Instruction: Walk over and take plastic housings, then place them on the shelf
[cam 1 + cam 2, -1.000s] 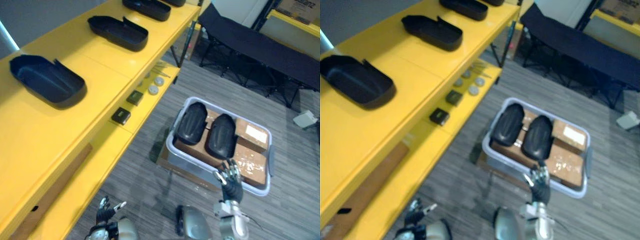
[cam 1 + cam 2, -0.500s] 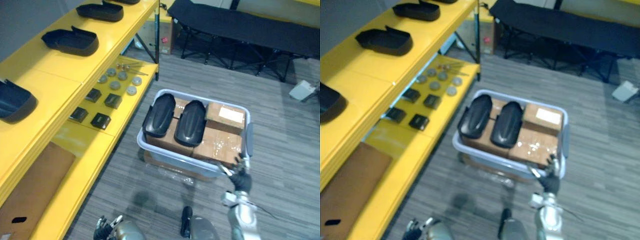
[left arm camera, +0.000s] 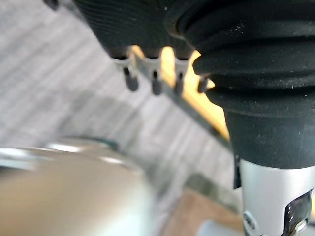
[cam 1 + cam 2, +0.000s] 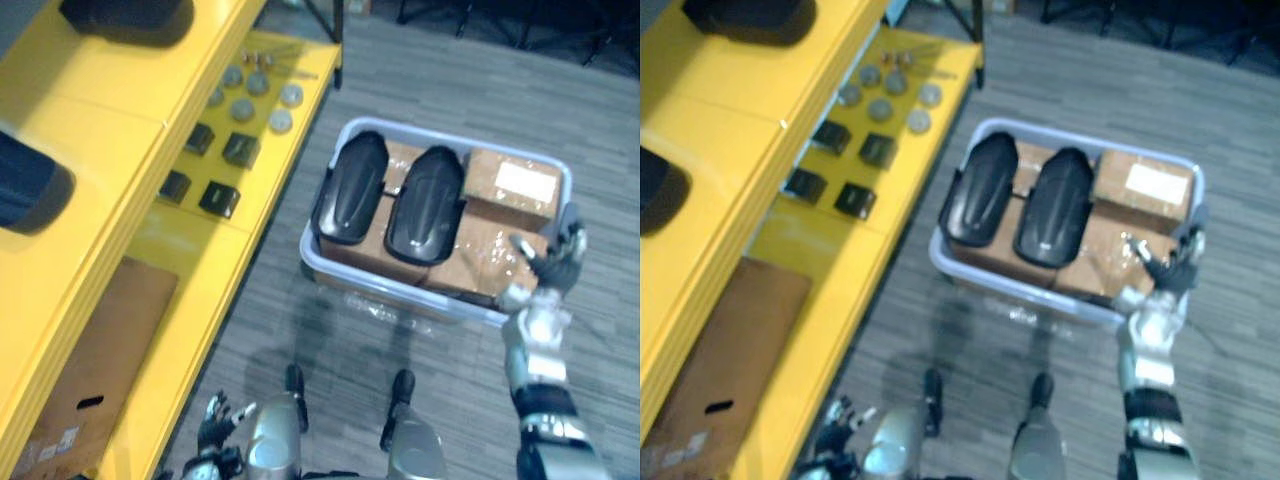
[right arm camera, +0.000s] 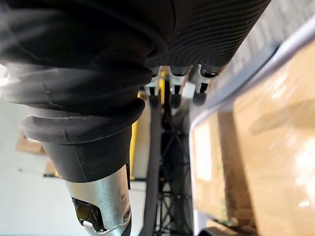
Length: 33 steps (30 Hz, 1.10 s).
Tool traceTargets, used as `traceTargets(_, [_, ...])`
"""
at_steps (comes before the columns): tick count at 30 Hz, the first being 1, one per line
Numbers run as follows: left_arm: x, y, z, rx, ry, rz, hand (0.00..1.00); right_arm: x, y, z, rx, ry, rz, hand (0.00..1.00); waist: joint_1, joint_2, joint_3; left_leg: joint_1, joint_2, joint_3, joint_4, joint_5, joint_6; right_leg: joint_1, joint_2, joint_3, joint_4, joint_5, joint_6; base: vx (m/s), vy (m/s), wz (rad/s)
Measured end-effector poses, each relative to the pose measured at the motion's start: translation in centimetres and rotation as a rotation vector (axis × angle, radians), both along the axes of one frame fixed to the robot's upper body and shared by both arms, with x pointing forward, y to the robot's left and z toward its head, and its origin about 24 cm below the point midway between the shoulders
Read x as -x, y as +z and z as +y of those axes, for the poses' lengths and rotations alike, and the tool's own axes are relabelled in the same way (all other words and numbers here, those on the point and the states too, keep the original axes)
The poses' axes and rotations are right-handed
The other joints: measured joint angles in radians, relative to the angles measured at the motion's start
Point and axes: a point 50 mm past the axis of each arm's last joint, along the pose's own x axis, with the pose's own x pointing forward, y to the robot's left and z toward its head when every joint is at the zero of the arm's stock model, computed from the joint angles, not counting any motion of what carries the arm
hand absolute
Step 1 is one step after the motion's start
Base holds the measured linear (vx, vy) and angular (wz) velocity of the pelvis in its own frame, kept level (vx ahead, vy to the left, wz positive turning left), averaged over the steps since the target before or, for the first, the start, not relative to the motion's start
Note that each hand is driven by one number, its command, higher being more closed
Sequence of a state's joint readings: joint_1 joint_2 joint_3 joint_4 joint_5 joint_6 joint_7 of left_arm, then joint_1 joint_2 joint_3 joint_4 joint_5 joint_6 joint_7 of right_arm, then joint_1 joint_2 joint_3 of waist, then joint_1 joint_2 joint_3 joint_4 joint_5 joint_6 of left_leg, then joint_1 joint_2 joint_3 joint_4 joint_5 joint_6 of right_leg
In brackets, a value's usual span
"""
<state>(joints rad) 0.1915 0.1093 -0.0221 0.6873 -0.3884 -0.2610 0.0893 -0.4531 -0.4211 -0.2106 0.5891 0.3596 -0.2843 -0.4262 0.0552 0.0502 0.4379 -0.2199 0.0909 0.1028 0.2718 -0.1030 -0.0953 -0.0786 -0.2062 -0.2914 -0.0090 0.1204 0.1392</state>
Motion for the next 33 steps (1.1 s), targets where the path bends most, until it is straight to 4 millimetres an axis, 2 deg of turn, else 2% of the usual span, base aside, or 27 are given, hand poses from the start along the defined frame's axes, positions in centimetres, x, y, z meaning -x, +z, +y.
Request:
traceTargets(4, [-1.7,0.5,-1.0,0.011,-0.04,-0.041,0.0,-2.2,2.9,-2.4,-0.032,-0.056,0.061,0.0,0.044,0.015,0.027,-0.047,-0.007,-0.019,0.026,-0.006,0.009,-0.027,-0.004,-0.014,0.006,0.011,-0.005,-0.04,0.032,0.11])
traceTargets(7, [-2.1,0.6,-1.5,0.035,-0.025,-0.057,0.0,-3.6,5.4,-2.9,0.0,-0.056,0.095,0.0,0.05,0.046,0.049,-0.1,-0.017,-0.049,0.062,-0.011,0.016,-0.057,-0.012,-0.045,0.03,0.011,-0.005,-0.09,0.044,0.25])
traceTargets(9, [-2.4,0.7,-1.8,0.041,-0.032,-0.067,0.0,-4.1,6.7,-3.5,0.014,-0.072,0.135,0.0,0.071,0.071,0.064,-0.128,-0.022,-0.066,0.085,-0.011,0.017,-0.068,-0.017,-0.064,0.039,0.01,-0.005,-0.08,0.04,0.17])
traceTargets(13, [-2.0,0.3,-1.7,0.056,-0.004,-0.05,0.0,-4.7,6.4,-3.4,0.013,-0.068,0.227,0.0,0.097,0.075,0.066,-0.138,-0.025,-0.068,0.09,-0.01,0.02,-0.079,-0.022,-0.066,0.052,0.009,-0.006,-0.05,0.019,0.04])
traceTargets(15, [-1.7,0.1,-1.6,0.053,-0.001,-0.039,0.0,-4.8,6.5,-3.6,0.017,-0.071,0.257,0.0,0.098,0.077,0.066,-0.152,-0.029,-0.079,0.097,-0.008,0.022,-0.084,-0.025,-0.082,0.057,0.008,-0.007,-0.05,0.01,0.14])
traceTargets(18, [-1.7,-0.1,-2.0,0.063,-0.013,-0.031,0.0,-4.5,7.9,-4.9,0.028,-0.1,0.275,0.0,0.101,0.1,0.082,-0.175,-0.032,-0.094,0.114,-0.008,0.025,-0.097,-0.03,-0.102,0.076,0.005,-0.01,-0.06,0.016,0.15])
traceTargets(23, [-1.4,-0.4,-2.3,0.078,-0.023,-0.014,0.0,-4.1,6.8,-5.8,0.0,-0.168,0.418,0.0,0.112,0.112,0.087,-0.187,-0.033,-0.094,0.119,-0.003,0.03,-0.113,-0.037,-0.115,0.094,-0.004,-0.013,-0.05,0.005,0.01])
traceTargets(28, [-1.4,-0.4,-2.7,0.081,-0.043,-0.022,0.0,-3.5,7.5,-7.0,-0.014,-0.267,0.461,0.0,0.123,0.122,0.086,-0.192,-0.037,-0.094,0.098,0.015,0.03,-0.131,-0.043,-0.117,0.104,-0.006,-0.015,-0.03,0.001,0.02])
traceTargets(29, [-1.3,-0.4,-2.7,0.091,-0.028,-0.021,0.0,-3.4,7.5,-7.1,-0.01,-0.275,0.467,1.0,0.122,0.122,0.086,-0.19,-0.04,-0.094,0.085,0.024,0.031,-0.134,-0.046,-0.119,0.106,-0.007,-0.014,-0.02,-0.008,0.06])
traceTargets(33, [-1.2,-0.6,-2.9,0.092,-0.043,-0.012,0.0,-3.1,7.9,-7.6,0.001,-0.287,0.492,1.0,0.124,0.123,0.085,-0.19,-0.047,-0.094,0.068,0.037,0.032,-0.147,-0.055,-0.12,0.121,-0.013,-0.014,-0.02,0.001,0.03])
